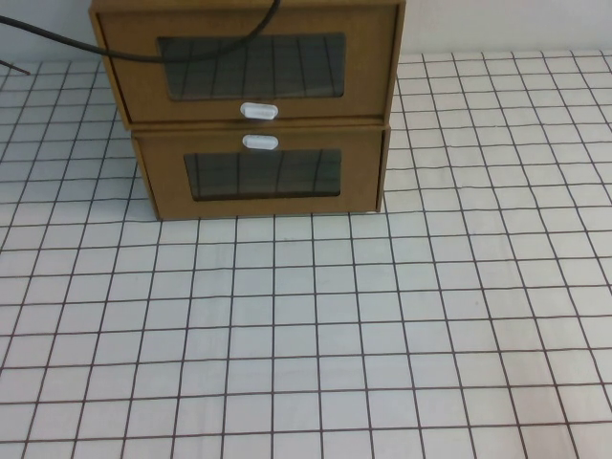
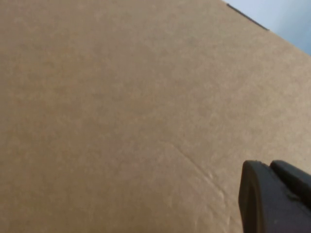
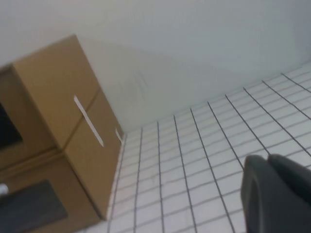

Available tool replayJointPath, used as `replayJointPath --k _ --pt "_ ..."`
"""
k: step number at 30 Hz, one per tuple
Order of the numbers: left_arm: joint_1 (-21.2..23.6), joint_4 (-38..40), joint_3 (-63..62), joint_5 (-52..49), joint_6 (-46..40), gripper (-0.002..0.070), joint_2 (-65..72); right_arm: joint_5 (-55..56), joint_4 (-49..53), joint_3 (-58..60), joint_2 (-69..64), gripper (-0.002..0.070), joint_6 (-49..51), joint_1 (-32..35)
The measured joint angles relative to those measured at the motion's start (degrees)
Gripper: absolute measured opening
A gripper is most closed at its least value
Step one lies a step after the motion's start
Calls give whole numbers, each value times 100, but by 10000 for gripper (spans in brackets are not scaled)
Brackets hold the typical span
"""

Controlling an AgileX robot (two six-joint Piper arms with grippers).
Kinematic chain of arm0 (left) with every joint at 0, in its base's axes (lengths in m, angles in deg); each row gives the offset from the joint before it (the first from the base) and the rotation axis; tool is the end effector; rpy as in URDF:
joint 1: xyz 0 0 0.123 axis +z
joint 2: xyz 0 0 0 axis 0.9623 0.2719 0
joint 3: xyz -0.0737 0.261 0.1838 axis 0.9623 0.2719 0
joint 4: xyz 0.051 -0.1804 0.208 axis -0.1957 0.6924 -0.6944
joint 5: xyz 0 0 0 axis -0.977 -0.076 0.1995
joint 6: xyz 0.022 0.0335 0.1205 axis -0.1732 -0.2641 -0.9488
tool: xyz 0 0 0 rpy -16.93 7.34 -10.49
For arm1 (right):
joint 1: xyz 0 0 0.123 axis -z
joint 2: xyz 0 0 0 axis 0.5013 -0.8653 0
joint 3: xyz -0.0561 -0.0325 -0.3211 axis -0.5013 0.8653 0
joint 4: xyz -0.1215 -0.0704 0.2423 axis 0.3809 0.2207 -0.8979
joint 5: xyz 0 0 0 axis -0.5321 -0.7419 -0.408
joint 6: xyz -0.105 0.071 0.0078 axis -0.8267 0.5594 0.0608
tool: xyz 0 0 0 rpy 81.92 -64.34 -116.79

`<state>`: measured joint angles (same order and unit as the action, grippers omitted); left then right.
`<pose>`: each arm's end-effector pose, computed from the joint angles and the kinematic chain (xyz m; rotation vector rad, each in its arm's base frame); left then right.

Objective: Open the shoe box
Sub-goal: 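Pull the top drawer of the cardboard box fully open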

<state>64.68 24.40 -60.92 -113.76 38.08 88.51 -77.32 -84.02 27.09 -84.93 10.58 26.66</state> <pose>0.5137 -0.1543 0.4419 0.6771 1.9484 -0.5748 0.0784 0.0057 0.2042 0.2864 1.5124 0.4054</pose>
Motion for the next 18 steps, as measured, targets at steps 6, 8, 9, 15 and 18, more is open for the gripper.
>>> replayJointPath --k 6,8,9,15,18 --pt "0 -10 -14 -111 24 -2 57 -19 -1082 -29 0 -13 168 0" --pt "0 -10 -19 -151 25 -2 113 -527 -1245 -184 0 -13 180 0" --pt "0 -22 -19 -172 25 -2 140 -850 -1289 -329 0 -13 180 0" --pt "0 -22 -27 -178 46 -2 201 -2695 -1289 -1526 -799 -13 -33 0" --pt "0 -22 -27 -178 49 -2 201 -3422 -1282 -2131 -1430 -13 -423 0"
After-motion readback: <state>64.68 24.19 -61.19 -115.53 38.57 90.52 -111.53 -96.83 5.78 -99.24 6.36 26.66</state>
